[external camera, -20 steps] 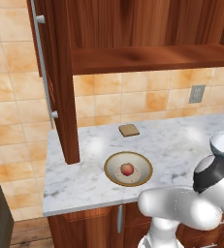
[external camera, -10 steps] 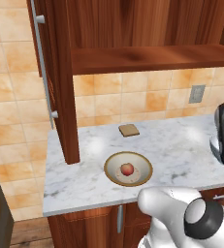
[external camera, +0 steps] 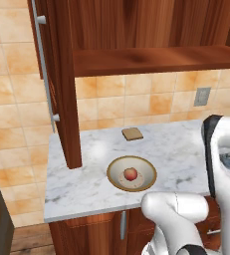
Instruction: Pick both bowls and place them on the counter. Then place the chicken drumstick in one bowl and place the peach in the other bowl.
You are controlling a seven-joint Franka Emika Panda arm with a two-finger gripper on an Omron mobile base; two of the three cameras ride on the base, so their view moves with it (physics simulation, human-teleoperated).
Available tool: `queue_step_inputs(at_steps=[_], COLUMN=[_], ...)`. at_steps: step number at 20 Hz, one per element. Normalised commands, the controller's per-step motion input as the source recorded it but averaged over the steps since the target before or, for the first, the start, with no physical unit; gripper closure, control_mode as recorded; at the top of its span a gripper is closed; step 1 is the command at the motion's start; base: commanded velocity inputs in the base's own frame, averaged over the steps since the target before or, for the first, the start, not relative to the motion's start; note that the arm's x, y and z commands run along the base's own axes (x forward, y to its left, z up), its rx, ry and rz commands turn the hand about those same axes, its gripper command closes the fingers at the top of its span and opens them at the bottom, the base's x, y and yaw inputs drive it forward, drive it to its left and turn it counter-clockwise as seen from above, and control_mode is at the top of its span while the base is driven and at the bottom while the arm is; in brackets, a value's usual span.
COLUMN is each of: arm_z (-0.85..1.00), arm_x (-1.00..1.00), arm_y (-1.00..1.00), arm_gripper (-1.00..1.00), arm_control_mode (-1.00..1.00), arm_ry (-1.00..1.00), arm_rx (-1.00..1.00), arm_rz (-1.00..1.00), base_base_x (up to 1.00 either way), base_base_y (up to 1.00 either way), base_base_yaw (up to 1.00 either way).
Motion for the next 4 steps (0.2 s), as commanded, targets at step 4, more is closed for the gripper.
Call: queue_step_inputs(at_steps=[4], arm_z=[0.11], arm_x=[-0.25], arm_y=[0.49], arm_gripper=[-1.00], arm_control_mode=[-1.00], arm_ry=[-0.03], arm_rx=[-0.11], arm_rz=[0.00], base_base_x=[0.00], base_base_y=[0.00], base_base_yaw=[0.00])
